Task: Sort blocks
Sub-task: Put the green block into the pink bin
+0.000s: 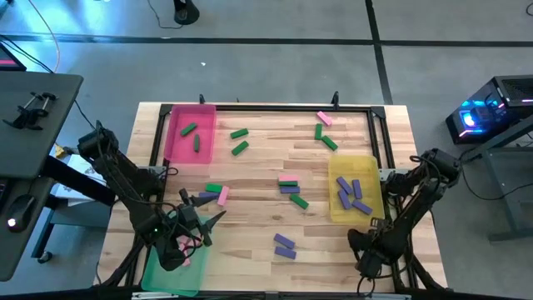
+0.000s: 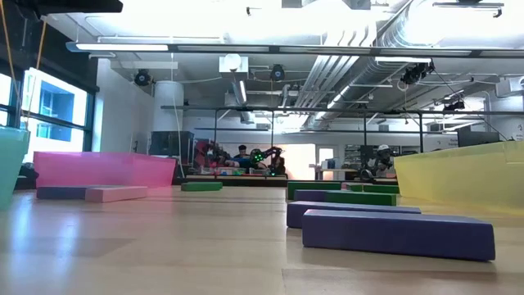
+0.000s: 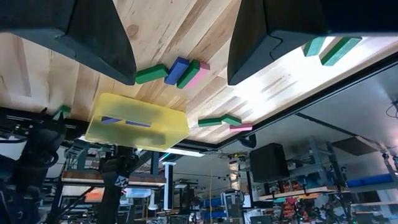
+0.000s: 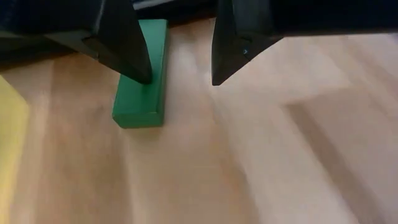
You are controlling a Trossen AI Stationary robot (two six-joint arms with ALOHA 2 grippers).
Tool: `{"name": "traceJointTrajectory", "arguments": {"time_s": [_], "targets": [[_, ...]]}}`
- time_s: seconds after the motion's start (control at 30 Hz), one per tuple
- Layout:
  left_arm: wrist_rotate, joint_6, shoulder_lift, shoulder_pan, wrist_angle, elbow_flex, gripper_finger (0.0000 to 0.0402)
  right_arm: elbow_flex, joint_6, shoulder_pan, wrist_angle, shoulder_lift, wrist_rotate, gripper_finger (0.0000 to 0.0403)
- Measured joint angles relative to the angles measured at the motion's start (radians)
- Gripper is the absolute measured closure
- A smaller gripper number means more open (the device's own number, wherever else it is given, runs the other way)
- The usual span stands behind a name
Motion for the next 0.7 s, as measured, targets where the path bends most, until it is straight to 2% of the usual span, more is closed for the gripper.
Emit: {"name": "traceJointTrajectory", "arguments": {"time_s": [0.1, 0.3, 0.4, 0.57, 0.7], "targets": [[0.001, 0.000, 0.000, 0.000, 0.000, 0.000, 0.0159, 0.038, -0.040, -0.026, 0.066, 0.004, 0.020, 0.0247], [0.002, 0.000, 0.000, 0.000, 0.001, 0.000, 0.0159, 0.133, -0.170, -0.053, 0.069, 0.006, 0.186, 0.0247], [0.002, 0.000, 0.000, 0.000, 0.002, 0.000, 0.0159, 0.144, -0.195, -0.052, 0.049, 0.006, 0.212, 0.0247], [0.003, 0.000, 0.000, 0.000, 0.002, 0.000, 0.0159, 0.087, -0.182, -0.051, 0.021, 0.006, 0.216, 0.0247], [0.011, 0.000, 0.000, 0.000, 0.003, 0.000, 0.0159, -0.003, -0.253, -0.051, 0.164, 0.006, 0.202, 0.0247]]}}
